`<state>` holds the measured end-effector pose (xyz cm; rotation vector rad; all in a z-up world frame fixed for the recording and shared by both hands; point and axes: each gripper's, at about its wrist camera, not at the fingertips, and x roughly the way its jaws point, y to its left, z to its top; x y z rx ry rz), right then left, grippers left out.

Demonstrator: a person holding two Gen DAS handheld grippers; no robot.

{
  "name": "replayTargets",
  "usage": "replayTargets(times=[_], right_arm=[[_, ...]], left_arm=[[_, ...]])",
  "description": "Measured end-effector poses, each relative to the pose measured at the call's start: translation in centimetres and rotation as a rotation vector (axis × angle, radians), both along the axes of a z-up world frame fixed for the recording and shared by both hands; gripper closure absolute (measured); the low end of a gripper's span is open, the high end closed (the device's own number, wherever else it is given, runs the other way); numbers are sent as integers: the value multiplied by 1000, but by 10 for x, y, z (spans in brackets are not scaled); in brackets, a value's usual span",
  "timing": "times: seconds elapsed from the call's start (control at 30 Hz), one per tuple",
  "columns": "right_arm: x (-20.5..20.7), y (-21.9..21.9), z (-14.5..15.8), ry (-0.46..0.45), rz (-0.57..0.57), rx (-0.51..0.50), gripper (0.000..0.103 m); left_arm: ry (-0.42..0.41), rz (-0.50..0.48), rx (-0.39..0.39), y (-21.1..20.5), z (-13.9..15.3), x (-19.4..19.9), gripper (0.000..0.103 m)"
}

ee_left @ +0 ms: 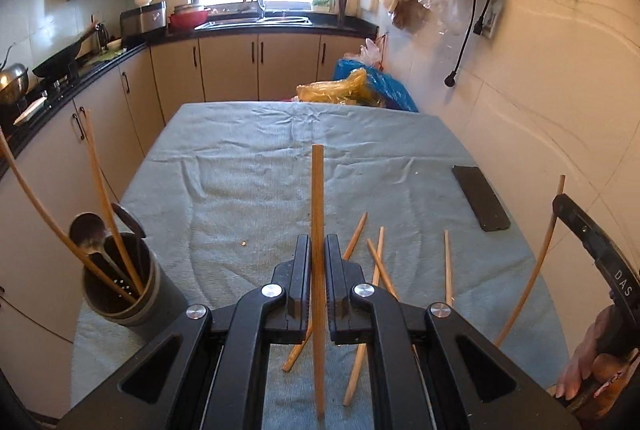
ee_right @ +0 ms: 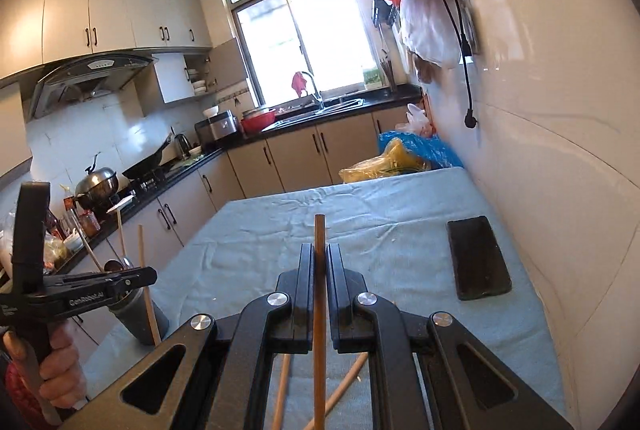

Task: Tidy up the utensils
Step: 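Lift both chopsticks upright and carry them over the black holder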

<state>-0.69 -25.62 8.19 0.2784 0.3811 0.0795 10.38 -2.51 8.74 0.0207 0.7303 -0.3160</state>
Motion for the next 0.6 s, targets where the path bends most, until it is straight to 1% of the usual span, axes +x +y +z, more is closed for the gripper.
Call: replayTargets(times=[0.13,0.27,0.6], right_arm=[[-4,10,4,-27,-4,-18,97],[-12,11,12,-45,1,-27,97],[-12,13,20,-64,15,-39,97]], left_arm=[[-15,-5,-2,-1,7,-8,97],[-16,-5,1,-2,10,-12,97],[-27,-5,-2,-1,18,-18,97]])
